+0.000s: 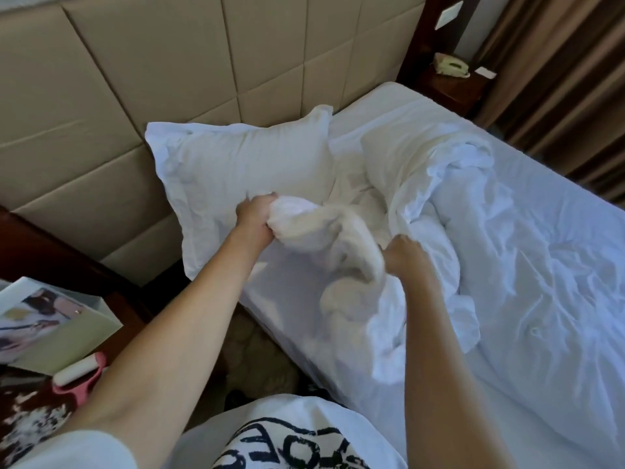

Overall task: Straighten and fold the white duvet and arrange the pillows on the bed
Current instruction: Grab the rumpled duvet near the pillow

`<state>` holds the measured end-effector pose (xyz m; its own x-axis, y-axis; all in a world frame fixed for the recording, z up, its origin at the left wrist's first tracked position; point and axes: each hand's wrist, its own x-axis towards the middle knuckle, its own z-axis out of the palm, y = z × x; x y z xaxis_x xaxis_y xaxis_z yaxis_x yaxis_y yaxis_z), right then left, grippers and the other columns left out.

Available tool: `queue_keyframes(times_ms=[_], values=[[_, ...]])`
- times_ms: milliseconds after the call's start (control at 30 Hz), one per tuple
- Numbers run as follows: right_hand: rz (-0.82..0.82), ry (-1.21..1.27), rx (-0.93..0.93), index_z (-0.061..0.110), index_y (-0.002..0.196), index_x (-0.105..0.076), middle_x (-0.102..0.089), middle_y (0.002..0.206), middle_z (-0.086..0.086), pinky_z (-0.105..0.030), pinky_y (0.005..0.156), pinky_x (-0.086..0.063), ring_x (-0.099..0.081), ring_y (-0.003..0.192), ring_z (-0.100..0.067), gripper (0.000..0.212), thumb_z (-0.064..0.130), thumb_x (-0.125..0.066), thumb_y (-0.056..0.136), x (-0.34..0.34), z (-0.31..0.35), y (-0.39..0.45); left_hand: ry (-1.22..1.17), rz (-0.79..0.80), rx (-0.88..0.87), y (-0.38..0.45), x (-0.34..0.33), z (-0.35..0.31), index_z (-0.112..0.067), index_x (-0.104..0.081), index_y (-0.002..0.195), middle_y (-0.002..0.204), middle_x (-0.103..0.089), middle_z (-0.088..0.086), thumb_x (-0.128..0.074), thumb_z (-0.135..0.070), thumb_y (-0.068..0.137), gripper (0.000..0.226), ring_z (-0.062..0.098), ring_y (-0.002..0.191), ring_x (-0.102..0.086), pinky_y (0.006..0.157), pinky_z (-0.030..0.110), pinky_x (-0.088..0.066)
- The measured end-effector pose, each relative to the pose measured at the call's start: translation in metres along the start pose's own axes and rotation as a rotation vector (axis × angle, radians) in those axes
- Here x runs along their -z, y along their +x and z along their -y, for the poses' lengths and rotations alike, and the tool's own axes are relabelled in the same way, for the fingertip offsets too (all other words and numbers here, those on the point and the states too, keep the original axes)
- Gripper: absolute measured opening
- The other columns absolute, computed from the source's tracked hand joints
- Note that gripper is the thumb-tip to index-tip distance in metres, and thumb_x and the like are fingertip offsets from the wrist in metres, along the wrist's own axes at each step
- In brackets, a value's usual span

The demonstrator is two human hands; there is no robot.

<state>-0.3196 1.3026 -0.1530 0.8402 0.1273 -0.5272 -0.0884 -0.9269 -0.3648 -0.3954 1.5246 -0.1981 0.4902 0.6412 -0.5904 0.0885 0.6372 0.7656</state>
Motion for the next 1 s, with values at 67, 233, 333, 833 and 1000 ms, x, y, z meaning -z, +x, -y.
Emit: queue_keyframes(times_ms=[67, 233, 333, 833, 1000], values=[[0.04, 0.258, 0.082, 0.003, 0.127, -0.053, -0.06, 0.124, -0.017, -0.044, 0.094, -0.052, -0.061, 0.111, -0.035, 0.071, 0.064, -0.045, 0.092, 0.003, 0.003, 0.003, 0.232, 0.075, -0.213, -0.021, 0.001, -0.013, 0.001, -0.063, 0.111, 0.101, -0.067, 0.016, -0.066, 0.006, 0.084, 0.028, 0.026, 0.088, -0.065, 0.063, 0.031, -0.055], [0.645, 0.991, -0.021, 0.012, 0.123, -0.058, -0.067, 0.117, -0.018, -0.045, 0.076, -0.059, -0.068, 0.103, -0.035, 0.096, 0.089, -0.052, 0.065, -0.037, 0.051, 0.014, 0.863, 0.721, -0.499, -0.087, 0.01, -0.009, -0.007, -0.069, 0.087, 0.083, -0.065, -0.011, -0.067, 0.004, 0.088, 0.011, 0.002, 0.078, -0.057, 0.069, 0.022, -0.049], [0.557, 1.1, 0.035, 0.005, 0.128, -0.059, -0.063, 0.126, -0.021, -0.043, 0.084, -0.055, -0.065, 0.108, -0.034, 0.052, 0.043, -0.058, 0.093, -0.07, 0.053, 0.025, 1.097, 0.796, -0.461, -0.09, 0.028, 0.001, 0.007, -0.055, 0.072, 0.069, -0.047, -0.001, -0.056, 0.006, 0.088, 0.016, 0.008, 0.065, -0.042, 0.061, 0.029, -0.035], [0.149, 0.688, 0.572, 0.015, 0.11, -0.06, -0.067, 0.088, 0.001, -0.027, 0.078, -0.048, -0.062, 0.082, -0.01, 0.021, 0.006, -0.05, 0.095, -0.098, 0.048, 0.002, 1.338, 0.081, 0.08, -0.038, -0.036, -0.029, -0.016, 0.002, 0.157, 0.16, -0.022, 0.014, -0.065, -0.082, 0.062, 0.134, 0.036, 0.143, -0.032, 0.112, 0.046, -0.035], [0.181, 0.437, 0.562, 0.017, 0.079, -0.043, -0.051, 0.067, 0.004, -0.025, 0.057, -0.036, -0.044, 0.059, -0.012, 0.017, 0.02, -0.054, 0.09, -0.079, 0.022, 0.014, 0.804, 0.059, 0.257, -0.013, -0.042, 0.013, -0.003, -0.062, 0.092, 0.078, -0.069, 0.011, -0.063, -0.011, 0.089, 0.008, 0.022, 0.067, -0.064, 0.064, 0.031, -0.053]])
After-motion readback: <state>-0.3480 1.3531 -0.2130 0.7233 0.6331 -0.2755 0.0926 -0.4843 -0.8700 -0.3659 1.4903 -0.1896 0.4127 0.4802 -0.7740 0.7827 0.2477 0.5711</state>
